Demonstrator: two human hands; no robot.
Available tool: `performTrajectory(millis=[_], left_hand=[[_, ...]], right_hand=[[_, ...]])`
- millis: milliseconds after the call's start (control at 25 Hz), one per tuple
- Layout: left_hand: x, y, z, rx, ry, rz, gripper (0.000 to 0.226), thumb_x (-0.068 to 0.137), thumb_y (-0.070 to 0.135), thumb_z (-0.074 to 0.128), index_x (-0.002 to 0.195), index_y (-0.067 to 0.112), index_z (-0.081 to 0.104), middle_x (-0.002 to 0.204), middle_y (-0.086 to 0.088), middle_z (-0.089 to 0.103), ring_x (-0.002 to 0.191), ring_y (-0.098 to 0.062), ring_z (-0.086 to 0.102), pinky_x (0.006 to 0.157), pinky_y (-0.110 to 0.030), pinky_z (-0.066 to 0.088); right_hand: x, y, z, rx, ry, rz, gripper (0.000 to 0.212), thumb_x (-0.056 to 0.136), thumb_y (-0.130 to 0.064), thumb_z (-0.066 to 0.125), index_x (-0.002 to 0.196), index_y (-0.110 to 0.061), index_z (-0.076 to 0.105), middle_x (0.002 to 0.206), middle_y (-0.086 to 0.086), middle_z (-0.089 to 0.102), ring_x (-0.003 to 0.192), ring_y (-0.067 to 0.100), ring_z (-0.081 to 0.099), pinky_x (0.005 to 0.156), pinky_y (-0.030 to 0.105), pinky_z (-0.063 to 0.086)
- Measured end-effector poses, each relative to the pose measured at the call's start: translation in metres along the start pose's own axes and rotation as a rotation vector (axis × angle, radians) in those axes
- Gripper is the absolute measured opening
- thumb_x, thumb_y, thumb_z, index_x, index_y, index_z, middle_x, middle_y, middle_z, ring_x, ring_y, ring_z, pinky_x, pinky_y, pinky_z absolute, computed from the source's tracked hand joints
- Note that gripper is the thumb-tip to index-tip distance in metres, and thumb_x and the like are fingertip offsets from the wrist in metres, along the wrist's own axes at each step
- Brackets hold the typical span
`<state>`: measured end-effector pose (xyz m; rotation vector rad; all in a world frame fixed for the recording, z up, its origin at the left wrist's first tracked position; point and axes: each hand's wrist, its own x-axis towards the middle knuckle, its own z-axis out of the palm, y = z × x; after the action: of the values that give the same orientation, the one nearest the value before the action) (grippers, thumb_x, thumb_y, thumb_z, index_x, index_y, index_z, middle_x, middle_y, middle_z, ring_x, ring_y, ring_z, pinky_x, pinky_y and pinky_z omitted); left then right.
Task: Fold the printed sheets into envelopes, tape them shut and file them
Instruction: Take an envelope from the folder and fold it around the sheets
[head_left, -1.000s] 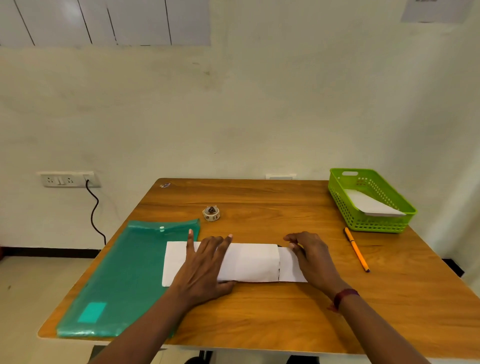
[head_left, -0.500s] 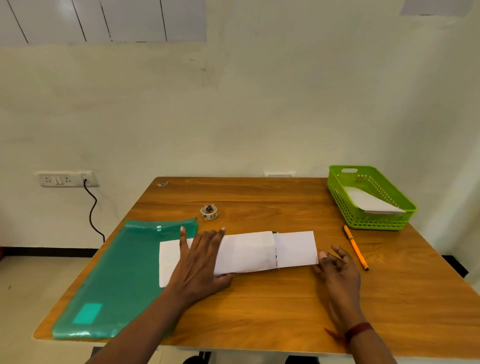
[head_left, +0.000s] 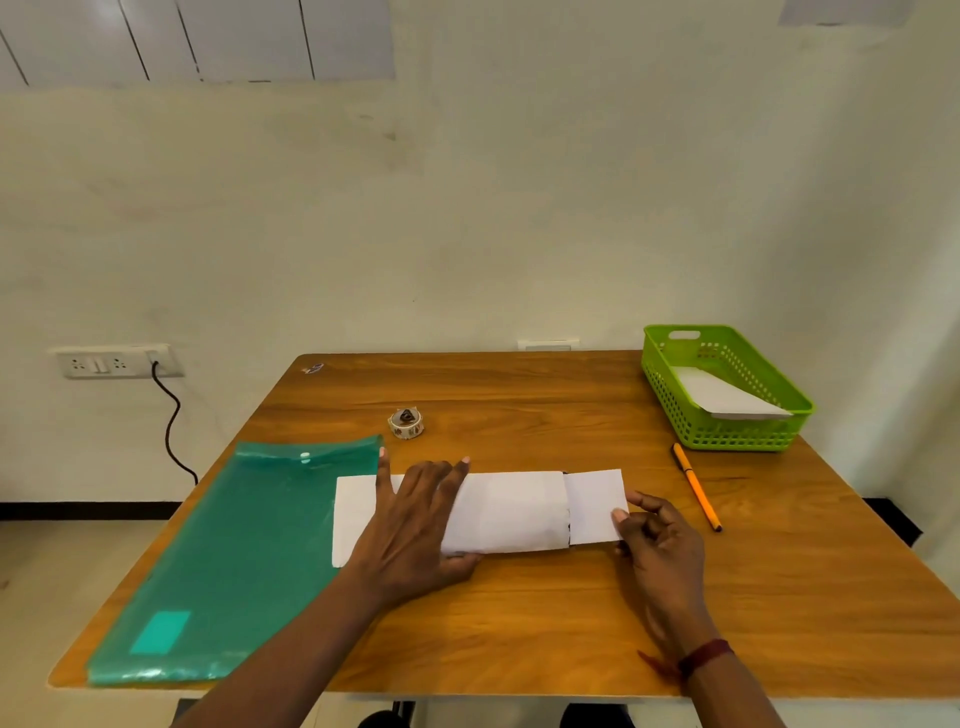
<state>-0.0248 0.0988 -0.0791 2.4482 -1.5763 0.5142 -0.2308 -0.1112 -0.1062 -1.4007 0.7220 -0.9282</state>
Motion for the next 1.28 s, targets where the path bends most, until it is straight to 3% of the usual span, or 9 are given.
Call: performTrajectory(millis=[240,400,520,720,840,920,1000,1120,1280], left_hand=[[0.001,0.003,0.0,-0.006,0.001,-0.002,0.107,0.068,0.087,0.048,0.15,0.021,0.026,0.141,-0.005,0.05,0.128,-0.025,0.049,0.11,-0.075,0.013],[0.005,0.008,0.002,-0.027,0.017,0.001,0.106,0.069,0.086,0.048,0.15,0.021,0.026,0.141,-0.005,0.049,0.128,-0.025,0.047,0.111,-0.074,0.008],[0.009,0.012,0.003,-0.046,0.021,-0.01,0.106,0.069,0.086,0.048,0.15,0.022,0.024,0.142,-0.004,0.048,0.129,-0.025,0.047,0.111,-0.074,0.007],[0.013,0.018,0.004,-0.065,0.007,-0.016,0.107,0.069,0.086,0.047,0.151,0.024,0.02,0.143,-0.004,0.047,0.13,-0.026,0.046,0.111,-0.074,0.005],[0.016,0.022,0.004,-0.082,0.008,-0.024,0.108,0.069,0.086,0.048,0.152,0.024,0.017,0.144,-0.004,0.046,0.131,-0.026,0.045,0.112,-0.072,0.001],[0.018,0.026,0.004,-0.097,0.009,-0.038,0.108,0.069,0.085,0.048,0.152,0.026,0.016,0.146,-0.003,0.044,0.134,-0.025,0.042,0.113,-0.07,-0.002],[0.022,0.029,0.002,-0.116,0.014,-0.067,0.108,0.068,0.086,0.048,0.152,0.027,0.013,0.149,-0.002,0.04,0.136,-0.024,0.038,0.114,-0.068,-0.004],[0.03,0.034,-0.001,-0.177,0.049,-0.116,0.111,0.067,0.085,0.052,0.151,0.028,0.009,0.151,-0.002,0.035,0.139,-0.024,0.033,0.117,-0.063,-0.006],[0.043,0.048,-0.004,-0.387,0.217,-0.179,0.111,0.064,0.077,0.065,0.149,0.028,0.011,0.144,-0.001,0.031,0.132,-0.021,0.033,0.117,-0.053,0.017]], right_hand=[[-0.003,0.002,0.001,-0.069,-0.131,-0.054,0.028,0.087,-0.015,0.071,0.112,-0.026,0.064,0.076,0.002,0.07,0.081,0.01,0.067,0.07,0.022,0.052],[-0.004,0.0,0.005,-0.193,-0.176,-0.124,0.017,0.089,-0.026,0.067,0.104,-0.033,0.072,0.096,-0.015,0.071,0.092,0.0,0.064,0.073,0.017,0.051],[-0.006,-0.004,0.008,-0.254,-0.246,-0.176,0.02,0.091,-0.04,0.057,0.1,-0.034,0.074,0.102,-0.016,0.063,0.099,0.001,0.06,0.078,0.013,0.046],[-0.006,-0.008,0.012,-0.217,-0.282,-0.029,0.038,0.092,-0.056,0.041,0.12,-0.037,0.059,0.13,-0.014,0.048,0.121,0.001,0.046,0.088,0.018,0.043],[-0.008,-0.012,0.015,-0.198,-0.348,0.0,0.03,0.093,-0.055,0.042,0.116,-0.044,0.057,0.129,-0.016,0.049,0.119,-0.001,0.047,0.086,0.018,0.044],[-0.007,-0.015,0.014,-0.164,-0.363,-0.012,0.029,0.093,-0.049,0.045,0.113,-0.038,0.063,0.124,-0.009,0.056,0.114,0.007,0.054,0.085,0.022,0.048],[-0.005,-0.019,0.012,-0.112,-0.335,-0.042,0.024,0.093,-0.039,0.052,0.111,-0.031,0.067,0.117,-0.002,0.064,0.106,0.014,0.061,0.08,0.023,0.052],[-0.001,-0.03,0.013,-0.047,-0.255,-0.06,0.025,0.092,-0.025,0.061,0.115,-0.034,0.065,0.118,-0.006,0.068,0.1,0.008,0.066,0.072,0.025,0.056],[0.011,-0.065,0.031,0.048,-0.201,-0.159,0.047,0.091,-0.023,0.064,0.132,-0.043,0.054,0.126,-0.014,0.063,0.105,0.011,0.067,0.07,0.031,0.06]])
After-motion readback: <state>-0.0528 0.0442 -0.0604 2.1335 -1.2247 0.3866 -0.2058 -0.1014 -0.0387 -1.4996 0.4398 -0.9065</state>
